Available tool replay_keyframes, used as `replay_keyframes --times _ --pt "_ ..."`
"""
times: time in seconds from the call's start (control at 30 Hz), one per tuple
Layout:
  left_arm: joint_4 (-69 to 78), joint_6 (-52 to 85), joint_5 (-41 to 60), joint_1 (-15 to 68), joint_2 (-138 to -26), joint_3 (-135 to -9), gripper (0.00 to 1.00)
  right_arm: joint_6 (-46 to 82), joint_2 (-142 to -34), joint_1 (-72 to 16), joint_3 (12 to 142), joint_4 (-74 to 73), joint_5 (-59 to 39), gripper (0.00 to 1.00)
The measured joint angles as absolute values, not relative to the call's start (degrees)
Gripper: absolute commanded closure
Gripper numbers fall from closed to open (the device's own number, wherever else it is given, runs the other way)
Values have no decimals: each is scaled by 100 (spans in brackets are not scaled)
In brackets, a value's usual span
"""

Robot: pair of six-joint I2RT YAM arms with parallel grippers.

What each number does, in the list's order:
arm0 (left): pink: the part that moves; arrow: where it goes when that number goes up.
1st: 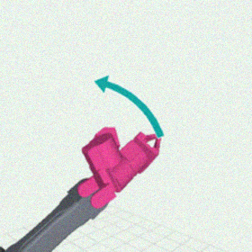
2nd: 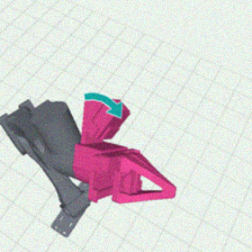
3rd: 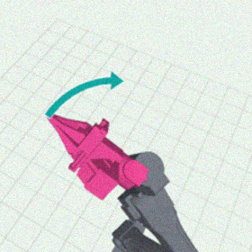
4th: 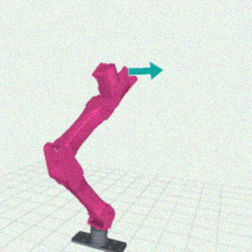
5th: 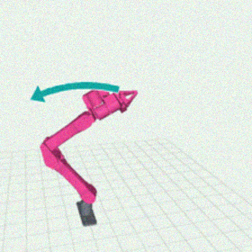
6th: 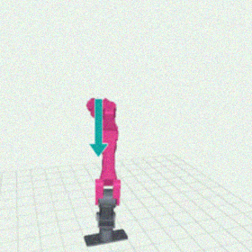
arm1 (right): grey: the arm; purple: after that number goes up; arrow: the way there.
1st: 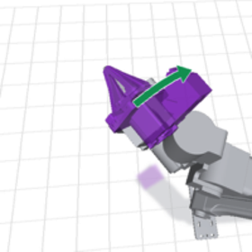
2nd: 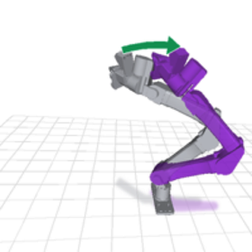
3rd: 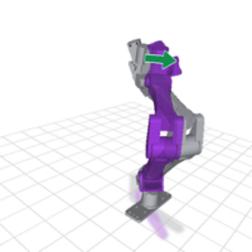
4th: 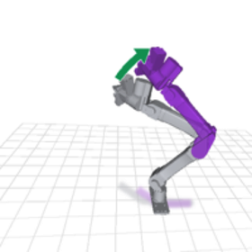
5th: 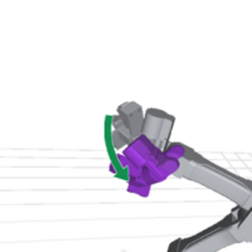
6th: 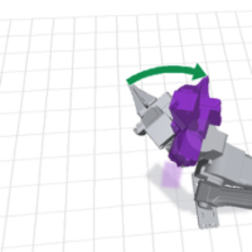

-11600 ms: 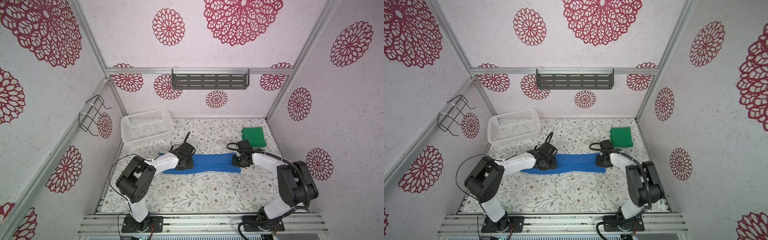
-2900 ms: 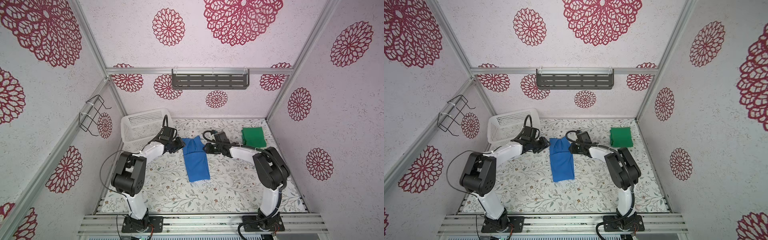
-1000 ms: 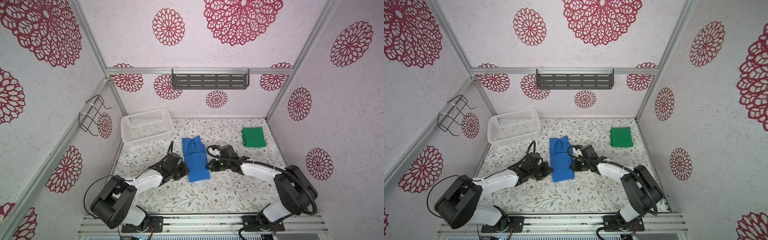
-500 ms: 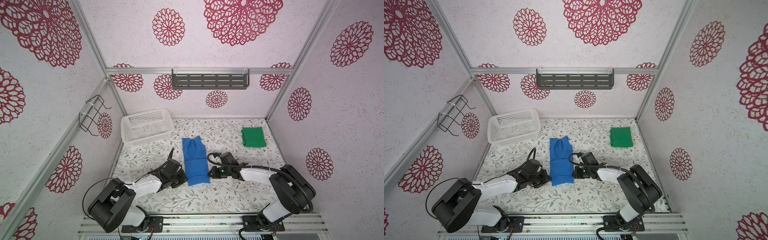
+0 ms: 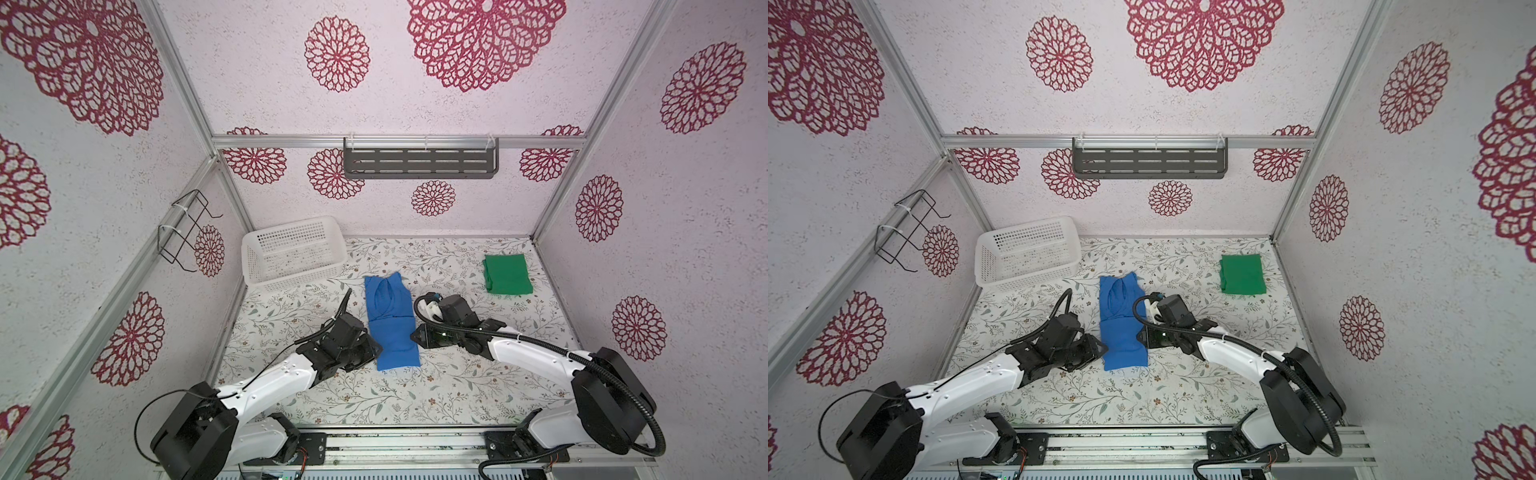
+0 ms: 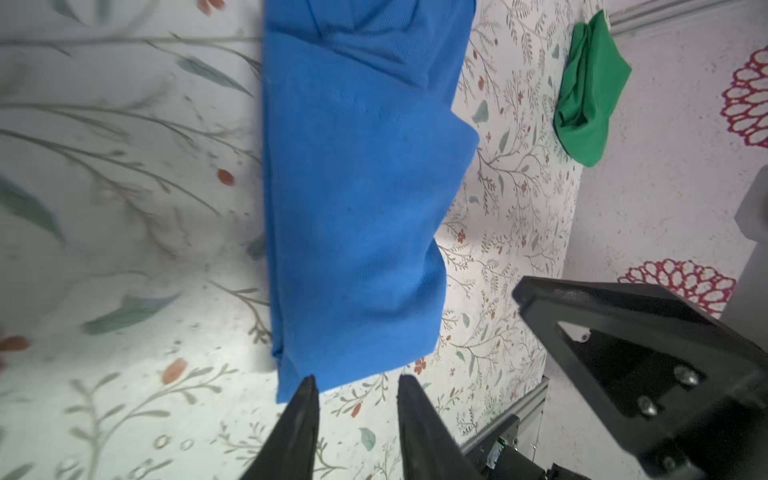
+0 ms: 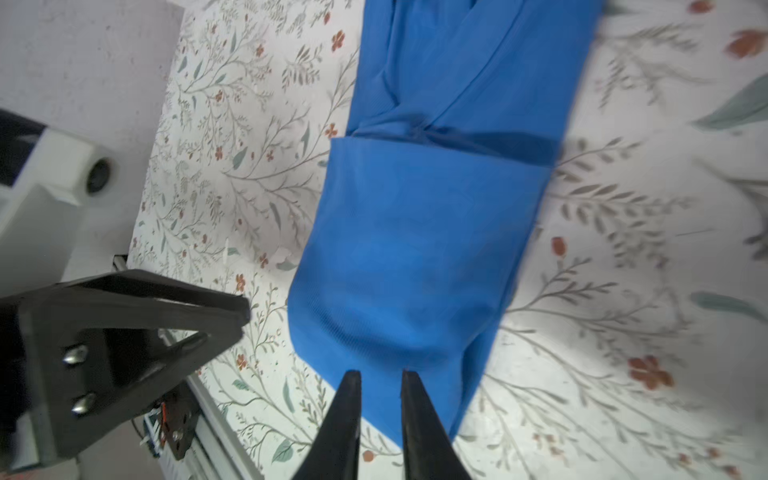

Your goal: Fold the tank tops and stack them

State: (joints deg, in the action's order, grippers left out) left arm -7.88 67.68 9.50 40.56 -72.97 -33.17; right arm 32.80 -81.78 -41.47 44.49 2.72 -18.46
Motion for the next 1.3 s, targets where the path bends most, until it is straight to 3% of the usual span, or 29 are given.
replay_keyframes --times 0.23,0.33,0.43,0.63,0.87,1.03,1.3 --pt "89 7061 1020 4163 -8291 -2961 66 3715 -8746 -4298 3673 -379 -1920 80" --pt "45 7067 987 4160 -8079 -2832 65 3813 -8812 -4209 3485 -567 -1907 80" --pt "-434 7037 932 4160 -7548 -2716 57 3863 -8709 -4110 3406 -567 -1828 78" --pt "-1153 7277 797 4200 -6167 -2615 39 3944 -8029 -3857 3345 64 -1643 52" --pt "-226 8503 539 4814 -5981 -1553 25 4545 -7513 -3868 2899 -239 -1905 43" --pt "727 9214 150 5159 -6351 -1389 27 5118 -7557 -4025 2432 -801 -2064 43" --pt "2246 9926 -303 5365 -7203 -1212 42 5959 -7784 -4353 2056 -2097 -2060 47"
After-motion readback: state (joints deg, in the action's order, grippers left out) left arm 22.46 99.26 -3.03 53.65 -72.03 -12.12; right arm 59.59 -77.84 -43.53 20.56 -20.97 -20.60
